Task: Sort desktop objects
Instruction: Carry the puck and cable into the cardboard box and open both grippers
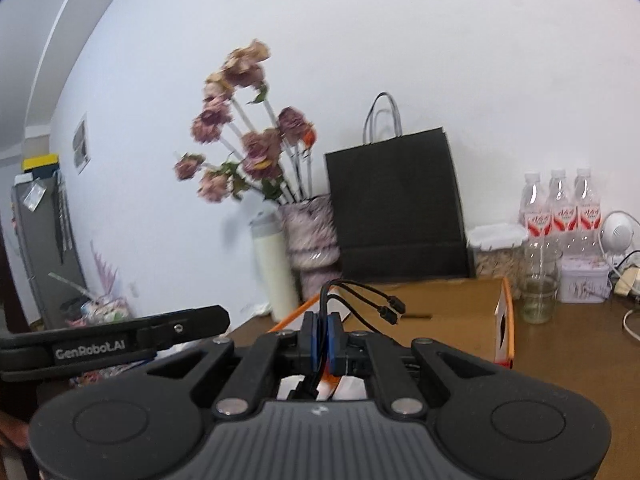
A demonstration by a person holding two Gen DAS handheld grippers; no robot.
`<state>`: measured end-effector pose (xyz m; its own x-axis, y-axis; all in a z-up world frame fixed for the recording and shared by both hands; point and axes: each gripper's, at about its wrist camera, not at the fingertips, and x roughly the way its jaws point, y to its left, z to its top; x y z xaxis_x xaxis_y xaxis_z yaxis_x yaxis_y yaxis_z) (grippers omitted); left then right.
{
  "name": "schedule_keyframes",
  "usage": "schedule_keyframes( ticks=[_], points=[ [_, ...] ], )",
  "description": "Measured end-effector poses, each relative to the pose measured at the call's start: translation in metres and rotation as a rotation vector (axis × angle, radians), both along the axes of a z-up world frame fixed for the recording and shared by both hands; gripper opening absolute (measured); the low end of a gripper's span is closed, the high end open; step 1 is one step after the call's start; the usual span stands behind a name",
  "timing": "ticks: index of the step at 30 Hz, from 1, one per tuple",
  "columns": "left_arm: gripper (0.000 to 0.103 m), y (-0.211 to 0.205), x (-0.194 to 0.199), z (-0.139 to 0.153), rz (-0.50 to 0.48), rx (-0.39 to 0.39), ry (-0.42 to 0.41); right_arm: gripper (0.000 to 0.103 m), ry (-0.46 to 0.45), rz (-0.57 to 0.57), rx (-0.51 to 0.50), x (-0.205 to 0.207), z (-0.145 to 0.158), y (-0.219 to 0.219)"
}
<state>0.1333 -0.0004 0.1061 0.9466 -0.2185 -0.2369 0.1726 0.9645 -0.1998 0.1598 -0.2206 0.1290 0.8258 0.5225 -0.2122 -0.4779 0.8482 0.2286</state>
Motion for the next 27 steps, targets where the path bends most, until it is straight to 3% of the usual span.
schedule_keyframes(
  ticks=[8, 14, 23, 27],
  points=[
    [0.04, -0.003, 0.081, -0.004, 0.055, -0.037, 0.006, 0.004, 0.02, -0.062, -0.002, 0.078, -0.007, -0.003],
    [0.04, 0.0, 0.145, -0.018, 0.092, -0.01, 0.049, 0.004, 0.085, -0.085, -0.039, 0.143, -0.03, -0.001],
    [0.04, -0.004, 0.217, -0.06, 0.108, 0.098, 0.198, 0.004, 0.181, -0.086, -0.158, 0.202, -0.068, 0.013],
    [0.04, 0.001, 0.231, -0.077, 0.11, 0.09, 0.281, 0.004, 0.203, -0.088, -0.187, 0.206, -0.077, 0.016]
  ],
)
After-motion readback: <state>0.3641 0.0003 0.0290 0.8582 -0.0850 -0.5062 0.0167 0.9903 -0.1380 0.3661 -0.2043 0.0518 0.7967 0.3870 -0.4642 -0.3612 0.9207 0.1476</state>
